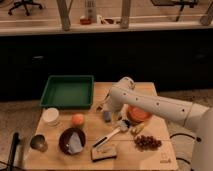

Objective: Wipe tray with sponge

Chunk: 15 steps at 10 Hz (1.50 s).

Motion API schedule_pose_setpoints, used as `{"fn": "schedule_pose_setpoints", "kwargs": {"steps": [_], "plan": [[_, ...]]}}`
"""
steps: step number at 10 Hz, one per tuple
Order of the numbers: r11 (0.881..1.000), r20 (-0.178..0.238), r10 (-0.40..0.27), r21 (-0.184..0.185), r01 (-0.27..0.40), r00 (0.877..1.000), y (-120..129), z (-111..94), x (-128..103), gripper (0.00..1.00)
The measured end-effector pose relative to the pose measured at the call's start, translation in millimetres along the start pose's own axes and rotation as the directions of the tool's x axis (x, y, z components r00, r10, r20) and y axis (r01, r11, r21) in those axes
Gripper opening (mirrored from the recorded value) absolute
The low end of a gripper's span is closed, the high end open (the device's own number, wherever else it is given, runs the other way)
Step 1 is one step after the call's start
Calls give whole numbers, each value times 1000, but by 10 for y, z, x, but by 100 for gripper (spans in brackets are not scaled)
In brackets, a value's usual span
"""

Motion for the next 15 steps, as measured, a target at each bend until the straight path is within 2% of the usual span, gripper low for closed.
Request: {"fn": "schedule_pose_setpoints", "kwargs": {"steps": [3,6,9,10,11,12,15], "plan": [[1000,34,12,-11,-12,999,-106,186,34,80],[999,42,34,-40,-32,999,-104,333,195,80],[997,40,47,-60,-44,998,-49,350,370,79],[997,39,48,-61,-46,998,-40,343,398,74],[997,39,48,-65,-45,998,-30,344,438,61],[997,40,49,-64,-46,998,-35,349,450,55],[997,45,36,-72,-33,998,-62,397,446,21]]}}
